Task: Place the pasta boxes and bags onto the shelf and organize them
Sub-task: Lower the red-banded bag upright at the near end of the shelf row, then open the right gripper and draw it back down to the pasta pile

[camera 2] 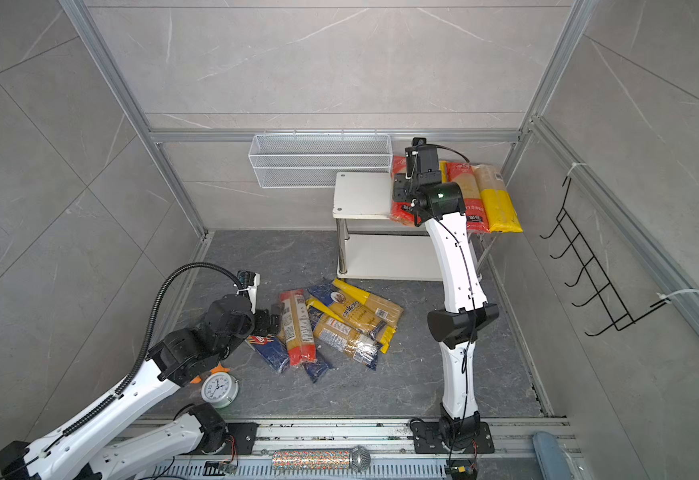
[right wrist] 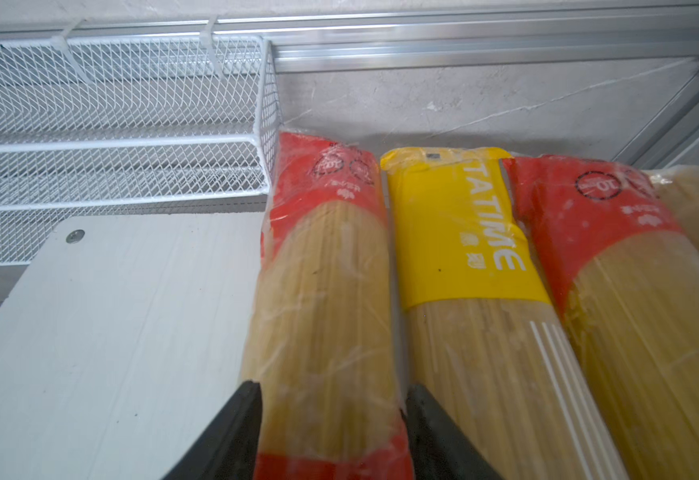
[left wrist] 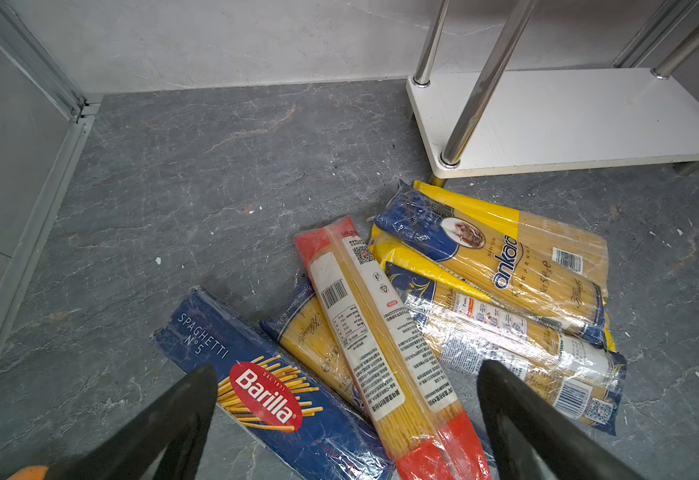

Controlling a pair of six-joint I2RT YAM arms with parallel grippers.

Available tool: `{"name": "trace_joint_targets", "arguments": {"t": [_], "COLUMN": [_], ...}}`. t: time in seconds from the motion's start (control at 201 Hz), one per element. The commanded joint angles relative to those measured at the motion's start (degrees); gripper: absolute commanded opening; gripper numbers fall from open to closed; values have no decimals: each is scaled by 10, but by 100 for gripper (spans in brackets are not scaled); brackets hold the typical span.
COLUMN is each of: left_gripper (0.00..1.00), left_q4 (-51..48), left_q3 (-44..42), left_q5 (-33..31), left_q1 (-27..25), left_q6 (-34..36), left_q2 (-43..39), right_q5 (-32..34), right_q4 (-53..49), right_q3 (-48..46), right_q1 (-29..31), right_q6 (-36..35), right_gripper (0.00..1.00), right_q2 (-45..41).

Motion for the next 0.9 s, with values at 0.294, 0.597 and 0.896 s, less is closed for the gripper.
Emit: {"name": "trace_joint_targets", "arguments": {"t": [0.294,0.597,0.896], "left_gripper": [100,100,100], "left_q4": [8,3,-12], "left_q3": [12,8,-2], "left_q5": [-11,-5,-4], "left_q1": [1,1,1], "left_q6": [4,-5,-18], "left_q2": [-19,-38,-65], "right_q5": [-9,16,54], "right_q4": [8,-8,7], "right_q3": [-96,-100,-231], "right_q1": [11,32,96], "right_q6": [18,5,-10], "right_gripper": [60,60,70], "right_q2": [-62,-99,-219]}}
